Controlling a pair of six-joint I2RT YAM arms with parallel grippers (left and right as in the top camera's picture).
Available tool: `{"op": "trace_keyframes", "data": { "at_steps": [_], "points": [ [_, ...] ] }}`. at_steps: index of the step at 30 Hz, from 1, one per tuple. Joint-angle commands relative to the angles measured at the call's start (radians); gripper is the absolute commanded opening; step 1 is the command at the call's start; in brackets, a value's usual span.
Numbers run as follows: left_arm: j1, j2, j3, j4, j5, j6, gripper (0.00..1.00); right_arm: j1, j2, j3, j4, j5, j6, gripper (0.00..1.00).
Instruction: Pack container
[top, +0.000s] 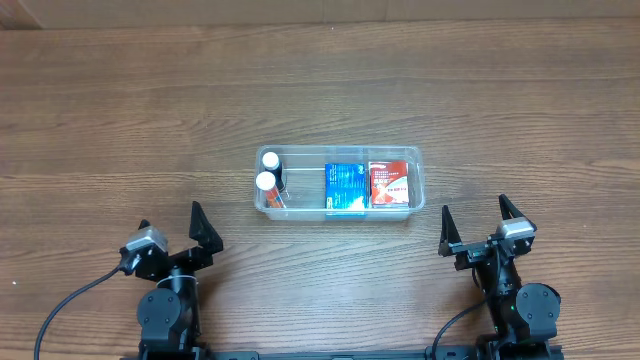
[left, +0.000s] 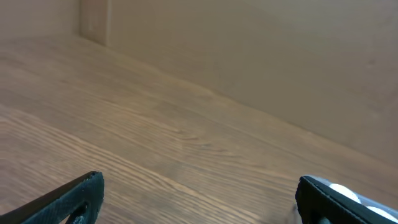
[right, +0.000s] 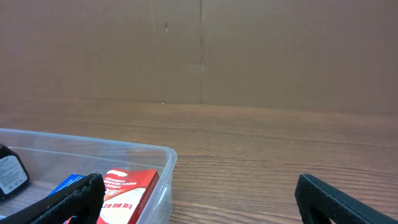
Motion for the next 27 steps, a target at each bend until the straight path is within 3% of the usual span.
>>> {"op": "trace_keyframes", "data": {
  "at_steps": [1,4,22,27],
  "points": [
    [0.028,-0.022,-0.012,0.004,-0.018,0.027,1.0,0.005,-0.011,-0.011,0.006,0.013,-0.001,1.0],
    [0.039,-0.023,-0.011,0.0,0.034,0.027,1.0,0.005,-0.011,-0.011,0.006,0.013,-0.001,1.0],
    [0.039,-0.041,-0.011,0.001,0.014,0.058,1.0,0.005,-0.011,-0.011,0.006,0.013,-0.001,1.0],
    [0.038,-0.041,-0.011,0.0,0.099,0.211,1.0,0.005,-0.011,-0.011,0.006,0.013,-0.001,1.0]
  ]
}}
